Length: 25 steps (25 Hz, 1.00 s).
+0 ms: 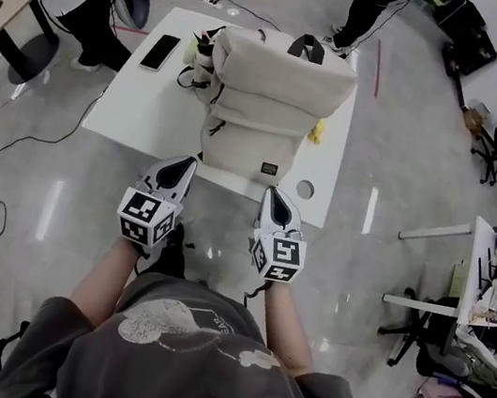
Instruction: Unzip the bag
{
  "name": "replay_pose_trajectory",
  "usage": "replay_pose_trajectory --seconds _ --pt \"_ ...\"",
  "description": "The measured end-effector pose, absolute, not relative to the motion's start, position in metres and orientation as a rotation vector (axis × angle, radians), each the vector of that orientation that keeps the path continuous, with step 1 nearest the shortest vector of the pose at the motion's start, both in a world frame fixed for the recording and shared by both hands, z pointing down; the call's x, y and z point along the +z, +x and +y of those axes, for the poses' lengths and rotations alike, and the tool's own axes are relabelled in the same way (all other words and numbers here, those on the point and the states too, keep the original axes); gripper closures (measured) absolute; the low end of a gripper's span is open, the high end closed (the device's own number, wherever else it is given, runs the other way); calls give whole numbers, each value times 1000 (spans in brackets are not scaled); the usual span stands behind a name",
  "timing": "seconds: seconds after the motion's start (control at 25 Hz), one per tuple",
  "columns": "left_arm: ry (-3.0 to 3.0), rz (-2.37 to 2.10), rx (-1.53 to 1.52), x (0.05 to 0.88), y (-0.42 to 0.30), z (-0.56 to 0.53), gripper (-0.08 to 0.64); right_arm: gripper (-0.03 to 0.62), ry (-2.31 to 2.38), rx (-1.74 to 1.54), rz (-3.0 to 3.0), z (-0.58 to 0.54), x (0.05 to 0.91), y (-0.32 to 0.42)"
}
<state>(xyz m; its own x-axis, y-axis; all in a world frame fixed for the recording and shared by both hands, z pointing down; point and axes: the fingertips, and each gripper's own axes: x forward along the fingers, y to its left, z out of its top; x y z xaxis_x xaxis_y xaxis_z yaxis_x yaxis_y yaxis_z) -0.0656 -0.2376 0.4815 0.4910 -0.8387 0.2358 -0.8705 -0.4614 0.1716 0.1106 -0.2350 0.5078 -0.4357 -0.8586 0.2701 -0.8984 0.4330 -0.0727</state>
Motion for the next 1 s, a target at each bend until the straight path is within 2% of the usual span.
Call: replay_pose_trajectory --seconds 0.48,1.0 --pt "2528 -1297 238 511 -88 -321 554 592 1521 330 -2468 -309 521 36" --pt "2596 -1127 336 551 -99 -367 552 592 1552 451 -2360 -353 564 -14"
